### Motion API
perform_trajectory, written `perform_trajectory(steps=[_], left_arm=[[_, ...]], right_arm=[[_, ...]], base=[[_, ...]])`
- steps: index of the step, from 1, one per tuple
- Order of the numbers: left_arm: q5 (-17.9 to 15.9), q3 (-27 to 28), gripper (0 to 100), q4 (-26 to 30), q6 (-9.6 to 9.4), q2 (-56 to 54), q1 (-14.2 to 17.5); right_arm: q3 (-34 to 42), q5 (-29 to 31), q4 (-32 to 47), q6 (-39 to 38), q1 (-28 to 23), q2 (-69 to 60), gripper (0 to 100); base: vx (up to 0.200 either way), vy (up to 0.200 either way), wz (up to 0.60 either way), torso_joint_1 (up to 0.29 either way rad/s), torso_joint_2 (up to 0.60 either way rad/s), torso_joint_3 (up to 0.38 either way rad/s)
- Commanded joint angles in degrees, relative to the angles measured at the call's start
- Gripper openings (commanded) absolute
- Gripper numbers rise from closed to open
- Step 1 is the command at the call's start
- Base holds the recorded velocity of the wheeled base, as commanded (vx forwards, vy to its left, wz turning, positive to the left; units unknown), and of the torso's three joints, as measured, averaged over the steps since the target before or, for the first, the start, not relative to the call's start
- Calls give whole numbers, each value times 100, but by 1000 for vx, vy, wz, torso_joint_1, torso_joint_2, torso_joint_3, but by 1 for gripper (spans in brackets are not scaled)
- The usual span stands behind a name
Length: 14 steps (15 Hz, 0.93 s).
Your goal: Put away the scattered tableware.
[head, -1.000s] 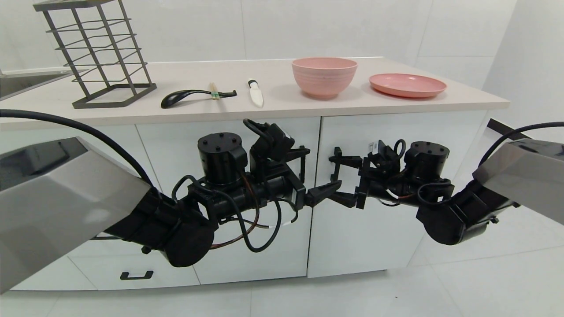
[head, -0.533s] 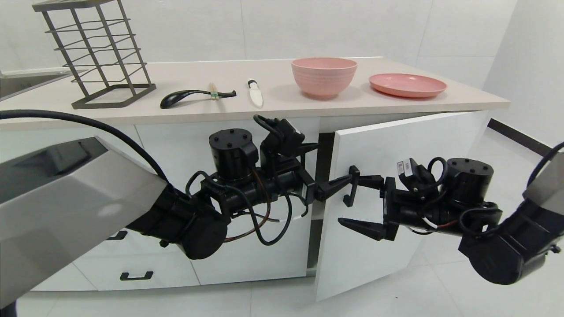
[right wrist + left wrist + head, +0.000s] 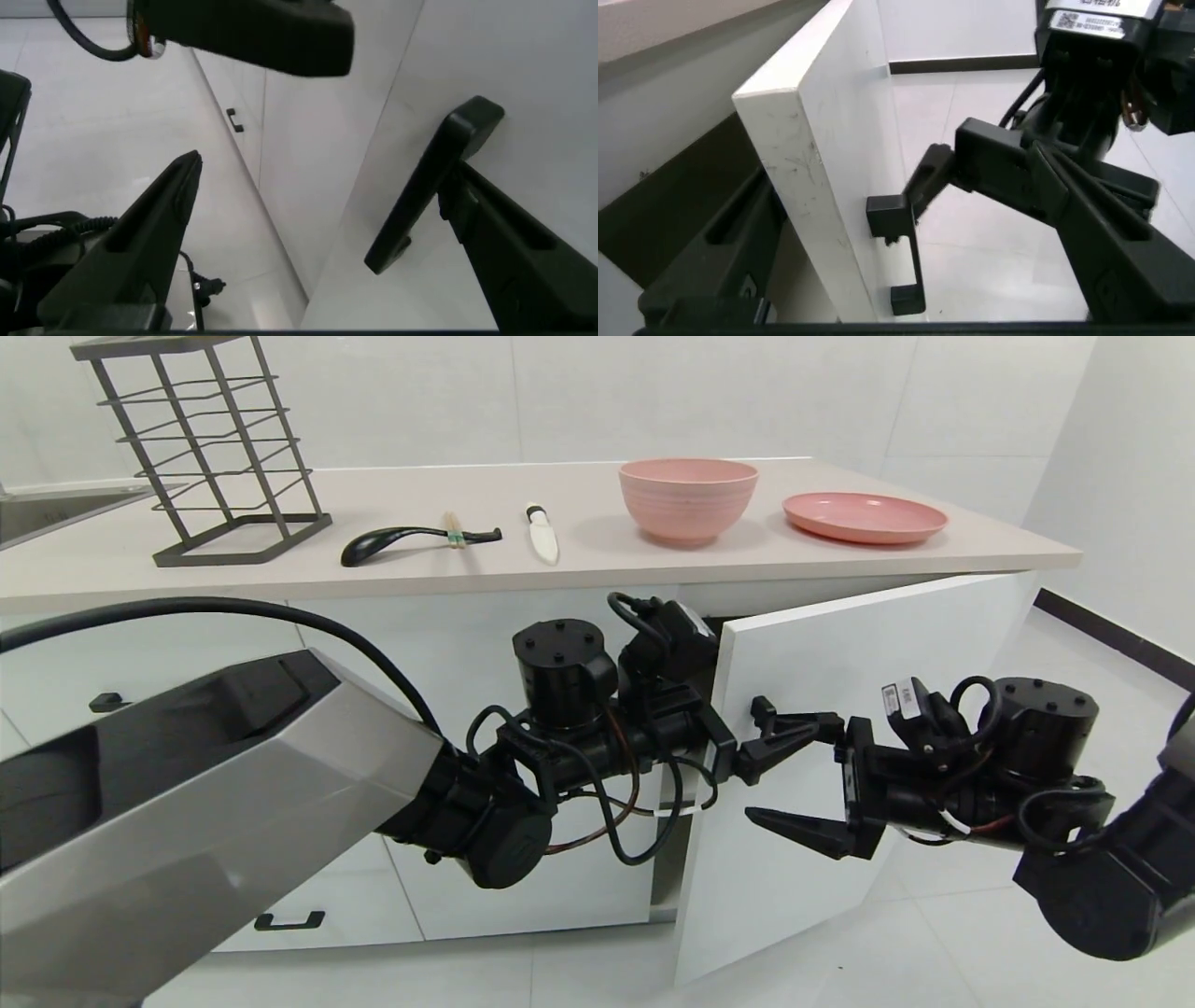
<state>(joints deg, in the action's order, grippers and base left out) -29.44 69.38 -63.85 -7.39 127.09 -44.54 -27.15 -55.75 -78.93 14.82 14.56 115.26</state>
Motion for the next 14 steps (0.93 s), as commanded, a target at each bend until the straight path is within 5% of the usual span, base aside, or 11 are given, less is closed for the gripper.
perform_trajectory(steps=[1,5,7,14], left_arm=[[-9,14,100,5,0,18,-28],[52,58,100,22,18,9,7],[413,111,100,22,18,18,7],[597,76,100,49,9,9,-248]], right_arm=[[34,29,10,-6,-181,40,100],[403,29,-17,91,-515,84,100],[948,38,-184,170,-462,-109,100],[2645,108,-210,205,-427,-2887,100]], base=[[0,0,0,0,0,0],[0,0,0,0,0,0],[0,0,0,0,0,0],[0,0,0,0,0,0]])
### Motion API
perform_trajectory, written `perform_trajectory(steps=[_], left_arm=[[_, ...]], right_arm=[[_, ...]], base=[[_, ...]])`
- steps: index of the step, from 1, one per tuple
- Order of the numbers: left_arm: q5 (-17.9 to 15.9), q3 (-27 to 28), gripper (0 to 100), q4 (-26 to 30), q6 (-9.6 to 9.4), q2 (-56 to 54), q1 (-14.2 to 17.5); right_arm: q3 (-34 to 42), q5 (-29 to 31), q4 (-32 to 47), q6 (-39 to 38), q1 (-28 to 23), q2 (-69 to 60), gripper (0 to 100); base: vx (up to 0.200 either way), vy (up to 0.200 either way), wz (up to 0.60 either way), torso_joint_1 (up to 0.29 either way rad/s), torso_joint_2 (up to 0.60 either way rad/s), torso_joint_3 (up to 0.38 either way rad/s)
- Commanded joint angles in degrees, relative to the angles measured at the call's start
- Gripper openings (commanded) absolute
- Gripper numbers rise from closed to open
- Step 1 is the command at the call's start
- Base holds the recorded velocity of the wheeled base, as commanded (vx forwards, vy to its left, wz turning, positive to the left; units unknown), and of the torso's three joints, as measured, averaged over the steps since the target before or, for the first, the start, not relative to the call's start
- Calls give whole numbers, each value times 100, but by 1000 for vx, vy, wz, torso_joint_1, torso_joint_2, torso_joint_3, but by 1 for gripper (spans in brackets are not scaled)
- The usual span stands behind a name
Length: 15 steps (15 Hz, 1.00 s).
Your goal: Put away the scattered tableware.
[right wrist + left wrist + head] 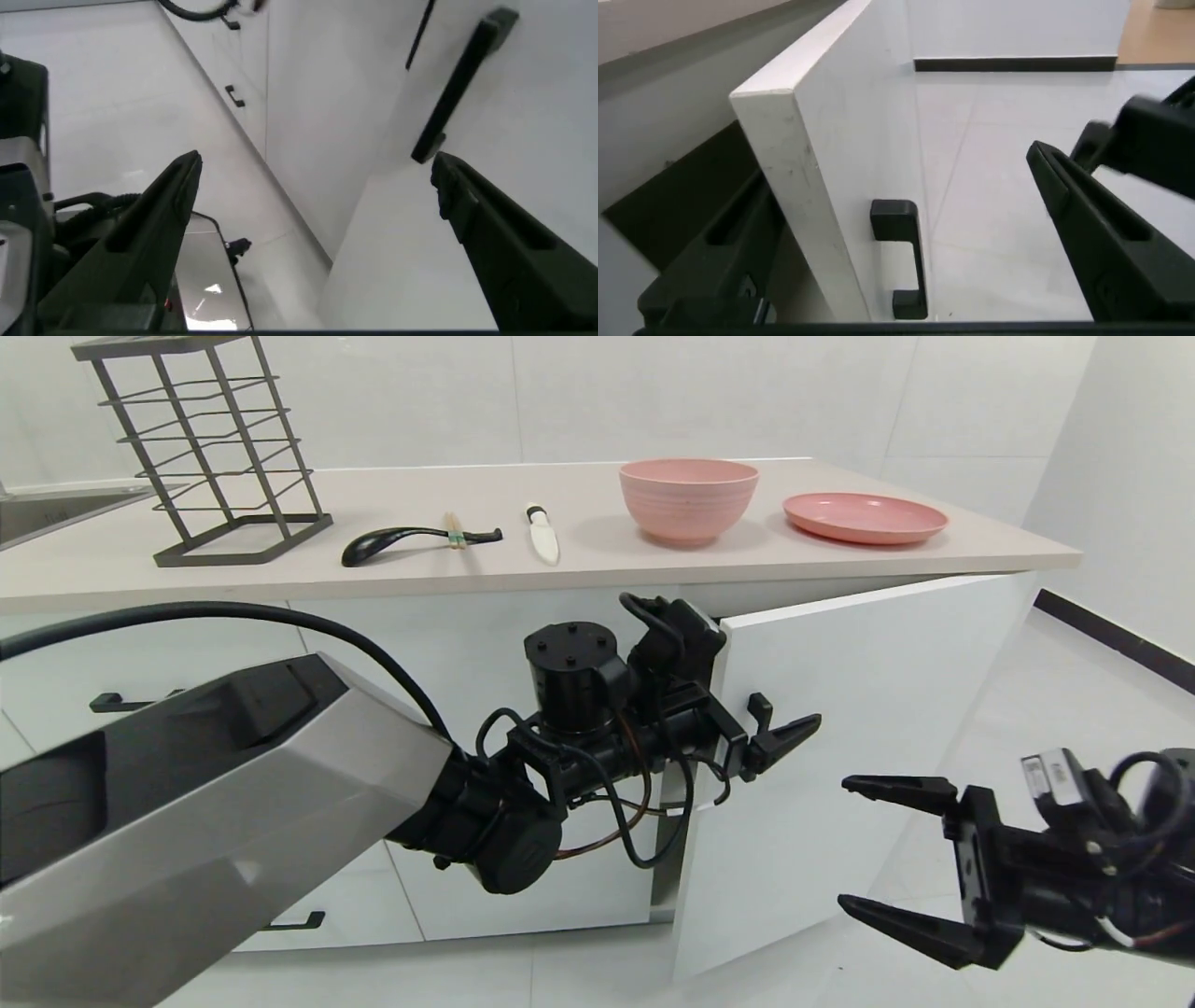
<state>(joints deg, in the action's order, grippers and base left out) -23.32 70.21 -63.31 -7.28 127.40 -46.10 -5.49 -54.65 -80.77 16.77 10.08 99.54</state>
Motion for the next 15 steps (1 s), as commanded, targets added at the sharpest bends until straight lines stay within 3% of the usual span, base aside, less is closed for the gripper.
perform_trajectory(steps=[1,5,11,15], left_arm=[[-15,-33,100,-24,-2,-23,-180],[73,-68,100,11,7,48,-434],[82,-112,100,-15,69,162,-865],[82,-68,100,-33,69,285,-1234]], right_arm=[[390,7,-17,1,11,-1912,100],[223,7,79,10,-287,-3538,100],[135,16,185,133,-384,-4003,100],[-489,7,194,142,-542,-4346,100]], base=[[0,0,0,0,0,0],[0,0,0,0,0,0],[0,0,0,0,0,0],[0,0,0,0,0,0]])
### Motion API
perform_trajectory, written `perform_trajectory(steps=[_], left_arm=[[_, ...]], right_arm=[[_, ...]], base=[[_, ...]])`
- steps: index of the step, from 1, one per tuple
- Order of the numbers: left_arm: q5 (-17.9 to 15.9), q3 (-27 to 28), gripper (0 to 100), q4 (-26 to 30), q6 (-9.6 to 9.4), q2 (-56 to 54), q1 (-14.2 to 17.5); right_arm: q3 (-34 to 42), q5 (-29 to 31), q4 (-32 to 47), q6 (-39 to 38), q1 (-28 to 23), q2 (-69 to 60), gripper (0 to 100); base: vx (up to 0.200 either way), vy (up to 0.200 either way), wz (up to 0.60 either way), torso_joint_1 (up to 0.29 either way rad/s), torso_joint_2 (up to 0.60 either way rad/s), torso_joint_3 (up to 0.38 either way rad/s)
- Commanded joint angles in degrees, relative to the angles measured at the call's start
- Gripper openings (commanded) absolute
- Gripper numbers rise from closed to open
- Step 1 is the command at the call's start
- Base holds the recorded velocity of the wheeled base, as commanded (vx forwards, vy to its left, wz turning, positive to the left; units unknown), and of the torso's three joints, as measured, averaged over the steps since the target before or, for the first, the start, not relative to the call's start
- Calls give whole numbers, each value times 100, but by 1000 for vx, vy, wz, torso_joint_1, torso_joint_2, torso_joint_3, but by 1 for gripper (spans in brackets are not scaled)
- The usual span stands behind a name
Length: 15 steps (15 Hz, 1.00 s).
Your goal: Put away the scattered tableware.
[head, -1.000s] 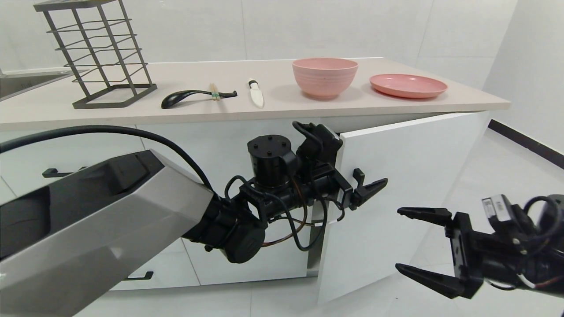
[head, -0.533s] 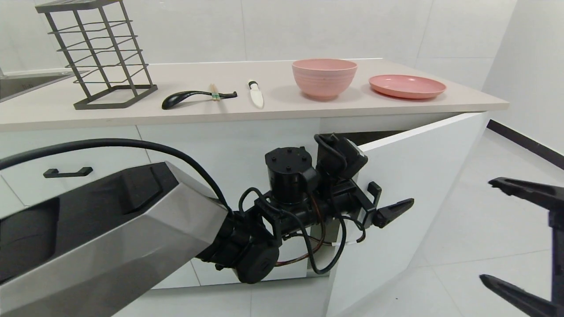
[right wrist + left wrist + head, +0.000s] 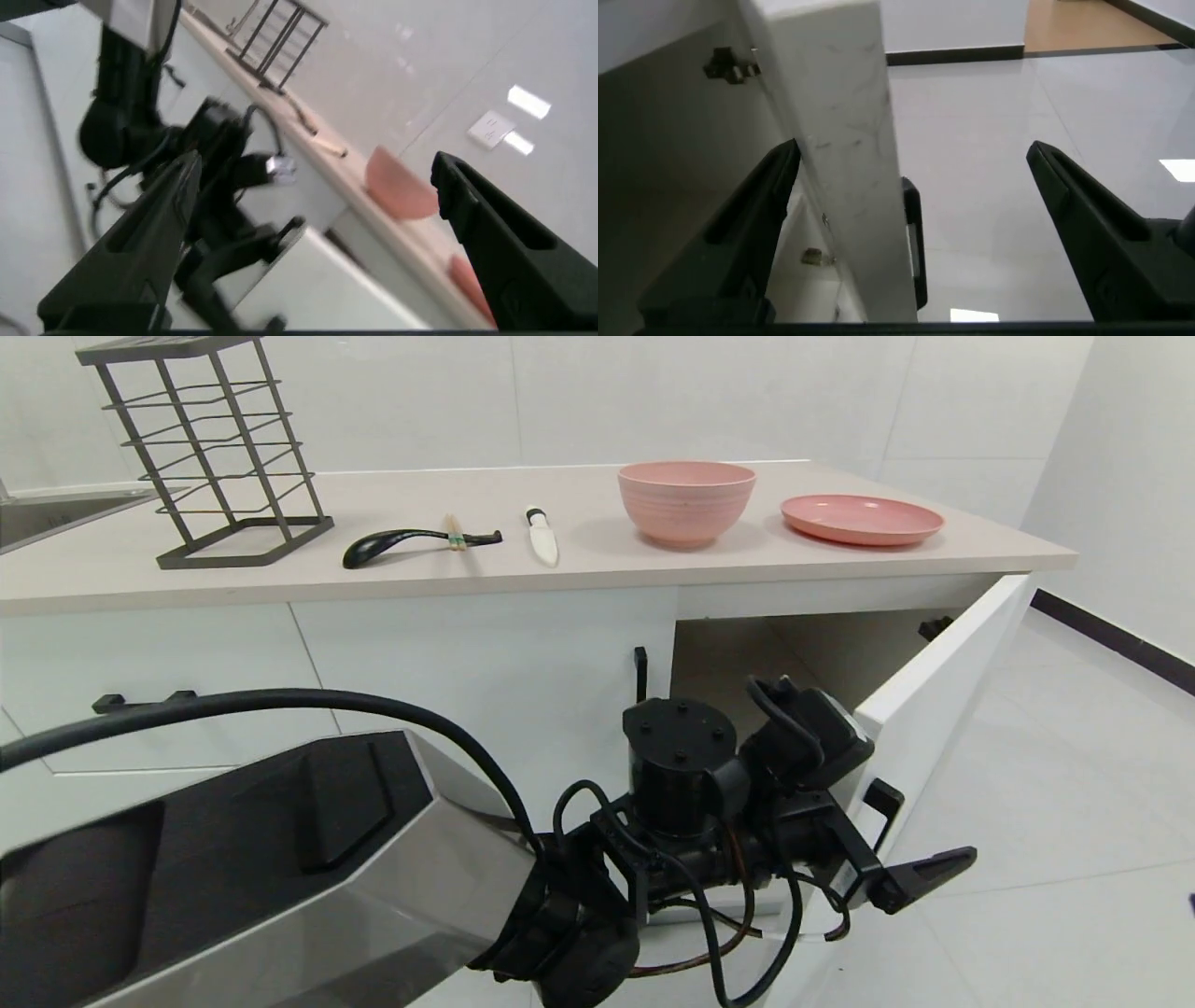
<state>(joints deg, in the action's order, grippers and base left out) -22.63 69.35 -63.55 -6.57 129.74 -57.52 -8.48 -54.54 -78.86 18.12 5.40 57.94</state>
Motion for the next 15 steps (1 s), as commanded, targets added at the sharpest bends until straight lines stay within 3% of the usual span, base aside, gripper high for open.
perform_trajectory(steps=[1,4,8,10,12,13,14,15], left_arm=[[13,26,100,-8,-2,69,-137],[-14,263,100,-35,-2,236,-295],[-84,799,100,-246,15,701,-955],[-75,1212,100,-298,174,1062,-1306],[-75,1775,100,-290,253,1510,-1499],[-75,1775,100,-290,253,1510,-1499],[-23,2601,100,-290,446,2055,-1649],[4,2865,100,-290,543,2213,-1684]], right_arm=[[-250,5,2,8,-83,-240,100],[-514,5,-6,25,-118,-345,100],[-786,-4,-6,34,-215,-591,100],[-804,5,-24,52,-241,-740,100],[-901,5,-42,52,-303,-811,100],[-901,5,-42,52,-303,-811,100],[-909,-4,-42,61,-364,-925,100],[-909,-4,-33,61,-373,-1004,100]], base=[[0,0,0,0,0,0],[0,0,0,0,0,0],[0,0,0,0,0,0],[0,0,0,0,0,0],[0,0,0,0,0,0],[0,0,0,0,0,0],[0,0,0,0,0,0],[0,0,0,0,0,0]])
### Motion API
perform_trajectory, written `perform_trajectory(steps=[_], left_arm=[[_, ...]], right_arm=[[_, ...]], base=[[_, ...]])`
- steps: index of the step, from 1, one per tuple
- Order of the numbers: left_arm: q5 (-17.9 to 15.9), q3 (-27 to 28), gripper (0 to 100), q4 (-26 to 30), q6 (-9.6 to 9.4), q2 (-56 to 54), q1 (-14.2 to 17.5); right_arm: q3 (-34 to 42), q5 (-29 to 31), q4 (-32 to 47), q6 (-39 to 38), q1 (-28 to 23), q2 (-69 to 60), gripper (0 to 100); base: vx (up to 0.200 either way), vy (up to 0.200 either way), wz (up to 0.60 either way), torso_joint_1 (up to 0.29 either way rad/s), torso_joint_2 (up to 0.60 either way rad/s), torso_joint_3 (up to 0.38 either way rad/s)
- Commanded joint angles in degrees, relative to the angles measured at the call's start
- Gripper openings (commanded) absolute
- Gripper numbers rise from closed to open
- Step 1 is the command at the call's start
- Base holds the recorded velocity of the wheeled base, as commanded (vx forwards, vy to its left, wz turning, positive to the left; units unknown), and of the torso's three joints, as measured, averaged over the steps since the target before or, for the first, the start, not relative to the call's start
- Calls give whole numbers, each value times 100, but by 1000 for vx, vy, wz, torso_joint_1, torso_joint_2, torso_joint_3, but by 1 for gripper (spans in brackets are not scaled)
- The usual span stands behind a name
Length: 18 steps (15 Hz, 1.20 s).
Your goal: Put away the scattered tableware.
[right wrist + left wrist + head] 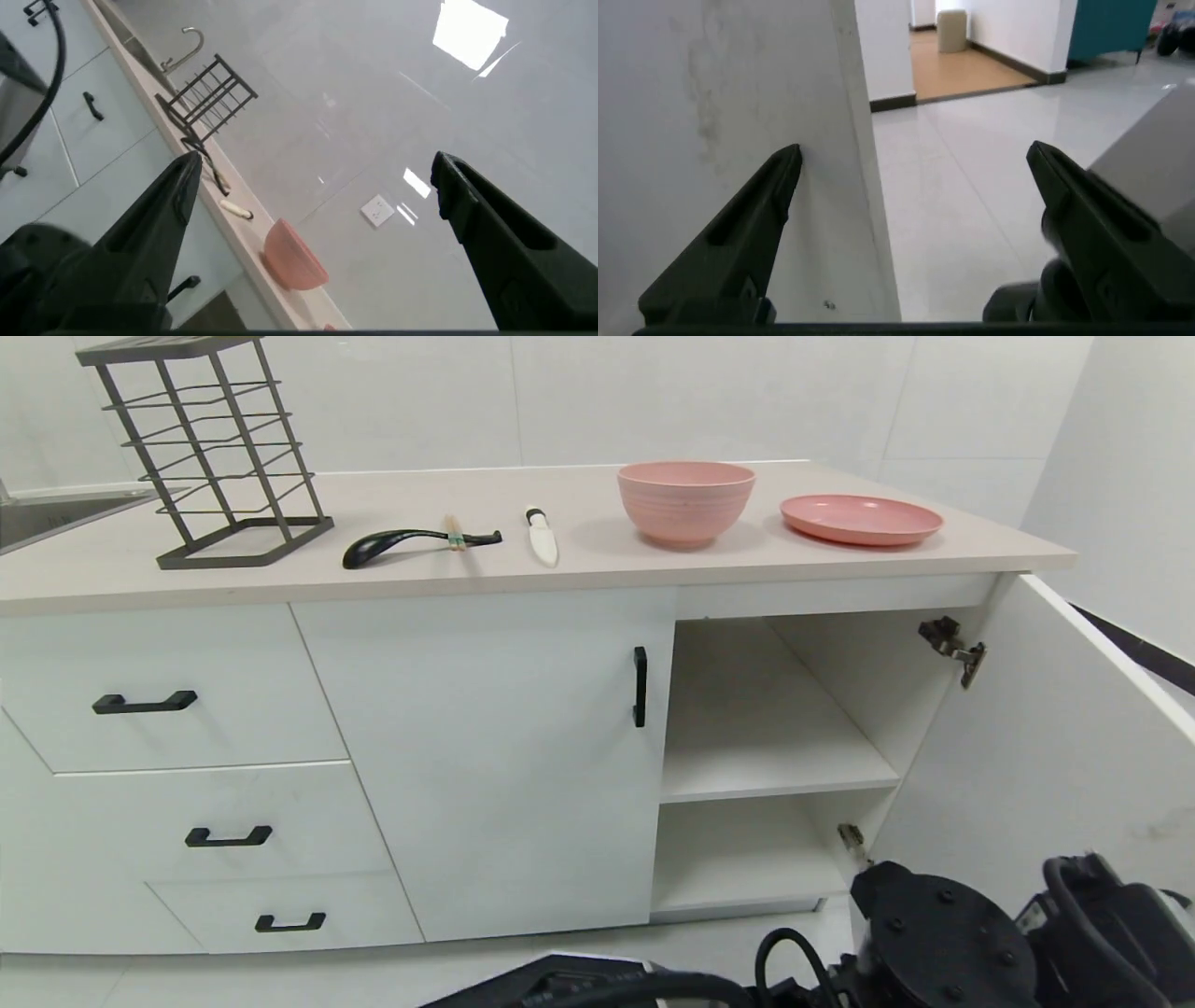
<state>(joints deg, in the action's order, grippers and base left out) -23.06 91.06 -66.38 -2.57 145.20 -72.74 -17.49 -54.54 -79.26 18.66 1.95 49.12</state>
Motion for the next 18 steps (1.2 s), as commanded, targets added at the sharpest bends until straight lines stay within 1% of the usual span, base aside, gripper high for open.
perform_trajectory(steps=[1,3,4,8,9,10,11,12,13,14,15,17,18], left_arm=[[92,720,100,-42,196,685,-153],[136,562,100,-174,196,518,32],[136,184,100,-262,196,210,252],[144,-1970,100,-780,187,-1354,1166],[144,-2787,100,-903,178,-2013,1509],[144,-3490,100,-947,161,-2673,1790],[144,-4044,100,-947,152,-3279,2018],[144,-4387,100,-938,143,-3718,2176],[144,-4852,100,-921,117,-4299,2387],[144,-5327,100,-886,11,-4914,2625],[144,-5925,100,-789,-77,-5810,3003],[136,-6716,100,-648,-94,-6891,3723],[136,-6935,100,-640,-94,-7164,3899]], right_arm=[[-8,-4,16,6,-28,-165,100],[18,-4,43,-3,-72,-280,100],[35,-4,43,6,-90,-306,100],[229,-4,104,6,-90,-447,100],[326,-4,113,6,-81,-482,100],[405,-4,122,6,-63,-499,100],[510,-4,122,6,-63,-508,100],[598,-4,122,14,-46,-543,100],[747,5,122,14,-37,-587,100],[888,5,122,41,-28,-614,100],[1055,-4,130,50,-28,-675,100],[1213,5,192,50,-37,-728,100],[1266,14,236,50,-37,-746,100]], base=[[0,0,0,0,0,0],[0,0,0,0,0,0],[0,0,0,0,0,0],[0,0,0,0,0,0],[0,0,0,0,0,0],[0,0,0,0,0,0],[0,0,0,0,0,0],[0,0,0,0,0,0],[0,0,0,0,0,0],[0,0,0,0,0,0],[0,0,0,0,0,0],[0,0,0,0,0,0],[0,0,0,0,0,0]])
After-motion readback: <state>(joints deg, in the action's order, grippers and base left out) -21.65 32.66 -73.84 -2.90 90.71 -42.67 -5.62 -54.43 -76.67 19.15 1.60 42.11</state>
